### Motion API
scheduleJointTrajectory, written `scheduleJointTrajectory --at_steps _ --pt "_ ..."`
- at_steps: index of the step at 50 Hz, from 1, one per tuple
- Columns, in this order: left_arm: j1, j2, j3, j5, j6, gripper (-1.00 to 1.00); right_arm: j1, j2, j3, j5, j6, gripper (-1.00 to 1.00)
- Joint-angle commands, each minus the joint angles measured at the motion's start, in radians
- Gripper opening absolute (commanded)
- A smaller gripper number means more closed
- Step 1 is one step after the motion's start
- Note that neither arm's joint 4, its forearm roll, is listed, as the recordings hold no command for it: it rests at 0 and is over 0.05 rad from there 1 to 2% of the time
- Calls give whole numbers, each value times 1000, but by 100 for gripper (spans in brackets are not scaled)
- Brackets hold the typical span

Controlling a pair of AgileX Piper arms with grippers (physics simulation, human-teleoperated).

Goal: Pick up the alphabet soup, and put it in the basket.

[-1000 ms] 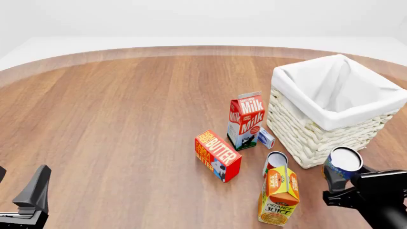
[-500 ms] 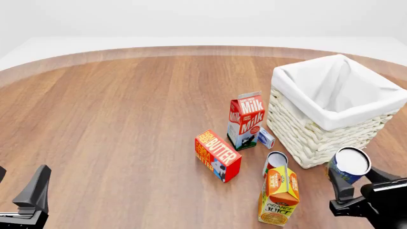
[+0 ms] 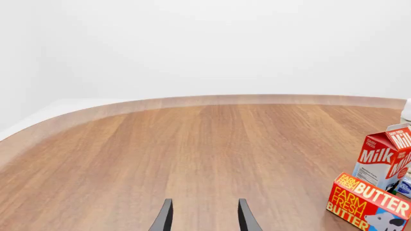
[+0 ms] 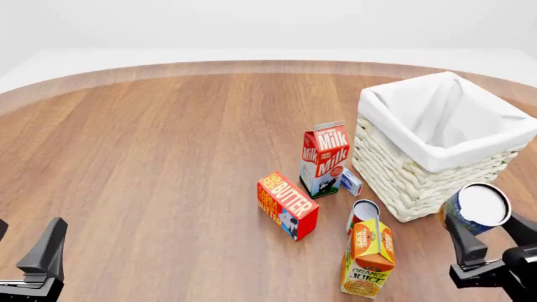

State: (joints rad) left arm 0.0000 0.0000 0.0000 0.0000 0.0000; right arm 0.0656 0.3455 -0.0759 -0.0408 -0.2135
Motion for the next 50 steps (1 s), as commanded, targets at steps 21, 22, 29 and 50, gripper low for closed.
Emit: scheduleJointTrajectory --at_steps 21,22,29,50 --pt "0 0 0 0 0 100 14 -82 -185 124 -19 -100" --pt "0 0 0 0 0 100 15 -81 -188 124 -19 -100" --pt "0 0 0 0 0 100 13 -78 -223 135 -24 -100" --pt "0 0 0 0 0 100 -10 -35 -336 137 -55 -100"
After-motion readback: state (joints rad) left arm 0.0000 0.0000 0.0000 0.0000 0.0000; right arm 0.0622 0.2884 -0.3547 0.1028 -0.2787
